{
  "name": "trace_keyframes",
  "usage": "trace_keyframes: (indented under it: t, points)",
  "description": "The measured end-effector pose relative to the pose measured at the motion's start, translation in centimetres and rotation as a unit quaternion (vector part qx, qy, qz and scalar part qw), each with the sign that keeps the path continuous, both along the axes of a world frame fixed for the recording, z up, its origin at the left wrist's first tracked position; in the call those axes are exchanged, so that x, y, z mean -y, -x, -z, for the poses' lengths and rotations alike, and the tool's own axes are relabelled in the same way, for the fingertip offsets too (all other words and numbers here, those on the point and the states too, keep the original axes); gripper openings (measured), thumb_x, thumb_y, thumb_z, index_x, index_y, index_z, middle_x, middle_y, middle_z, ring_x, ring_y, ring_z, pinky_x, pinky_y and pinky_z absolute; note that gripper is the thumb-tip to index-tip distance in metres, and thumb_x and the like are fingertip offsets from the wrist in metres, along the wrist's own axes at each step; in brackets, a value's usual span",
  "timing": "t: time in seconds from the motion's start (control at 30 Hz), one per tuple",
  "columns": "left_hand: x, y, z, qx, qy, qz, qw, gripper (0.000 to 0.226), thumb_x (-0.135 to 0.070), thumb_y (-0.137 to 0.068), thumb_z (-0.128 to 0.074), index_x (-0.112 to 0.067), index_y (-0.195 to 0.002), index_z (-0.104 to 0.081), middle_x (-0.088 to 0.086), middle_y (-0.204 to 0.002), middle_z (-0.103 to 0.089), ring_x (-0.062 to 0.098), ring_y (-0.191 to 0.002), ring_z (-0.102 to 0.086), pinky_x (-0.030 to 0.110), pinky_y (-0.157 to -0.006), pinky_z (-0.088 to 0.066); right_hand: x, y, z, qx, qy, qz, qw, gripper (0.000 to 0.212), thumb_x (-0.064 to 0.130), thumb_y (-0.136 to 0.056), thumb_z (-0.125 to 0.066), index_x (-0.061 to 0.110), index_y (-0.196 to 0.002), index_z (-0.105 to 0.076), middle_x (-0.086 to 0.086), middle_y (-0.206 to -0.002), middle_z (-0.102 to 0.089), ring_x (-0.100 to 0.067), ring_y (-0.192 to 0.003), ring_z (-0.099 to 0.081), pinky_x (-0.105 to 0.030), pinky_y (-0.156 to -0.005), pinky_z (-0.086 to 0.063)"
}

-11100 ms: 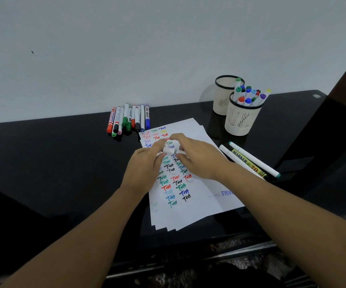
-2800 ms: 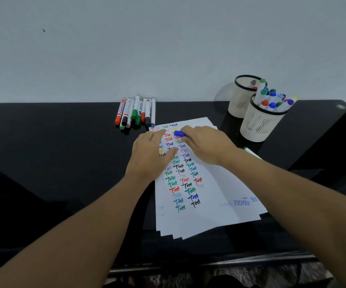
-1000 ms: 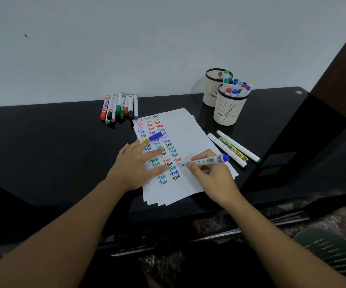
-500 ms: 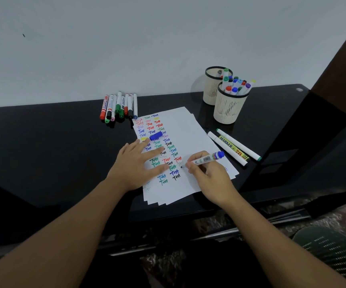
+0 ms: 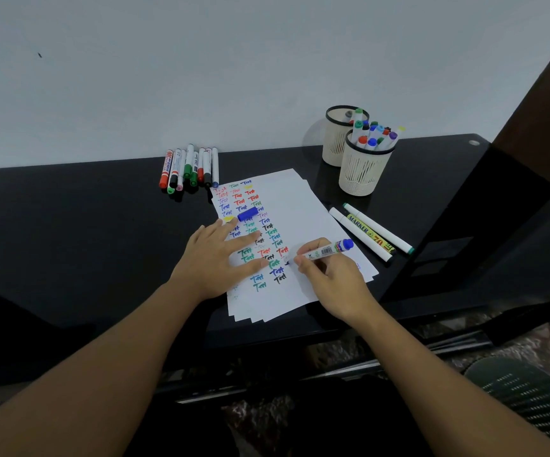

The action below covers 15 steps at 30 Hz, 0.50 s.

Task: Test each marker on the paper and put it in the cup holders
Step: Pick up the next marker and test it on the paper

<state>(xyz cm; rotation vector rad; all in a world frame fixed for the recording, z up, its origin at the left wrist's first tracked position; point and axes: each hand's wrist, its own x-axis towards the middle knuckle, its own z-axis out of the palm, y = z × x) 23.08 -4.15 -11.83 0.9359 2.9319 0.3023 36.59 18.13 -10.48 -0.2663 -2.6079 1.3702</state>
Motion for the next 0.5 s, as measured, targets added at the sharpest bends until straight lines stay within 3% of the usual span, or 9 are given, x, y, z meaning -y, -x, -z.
trace_keyframes:
  t: [0.2, 0.5]
  points:
    - [-0.01, -0.05, -0.09, 0.005, 0.004, 0.002, 1.000, 0.080, -0.095, -0.079, -0.018, -0.059, -0.150, -0.024, -0.006, -0.168, -0.012, 0.019, -0.155, -0.005, 0.047, -0.126, -0.002, -0.11, -0.24, -0.17, 0.004, 0.042, 0.010, 0.999, 0.008, 0.039, -0.104, -0.057, 0.033, -0.101, -0.060, 0.012, -0.089, -0.068, -0.004, -0.083, -0.061, -0.027, -0.074, -0.045]
    - [-0.07, -0.04, -0.14, 0.009, -0.001, 0.000, 1.000, 0.083, -0.097, -0.075, -0.016, -0.060, -0.149, -0.025, -0.006, -0.168, -0.013, 0.019, -0.155, -0.006, 0.048, -0.126, -0.004, 0.03, -0.12, -0.14, 0.000, 0.013, 0.003, 1.000, 0.010, 0.040, -0.104, -0.056, 0.031, -0.104, -0.061, 0.009, -0.090, -0.070, -0.008, -0.088, -0.065, -0.033, -0.081, -0.053]
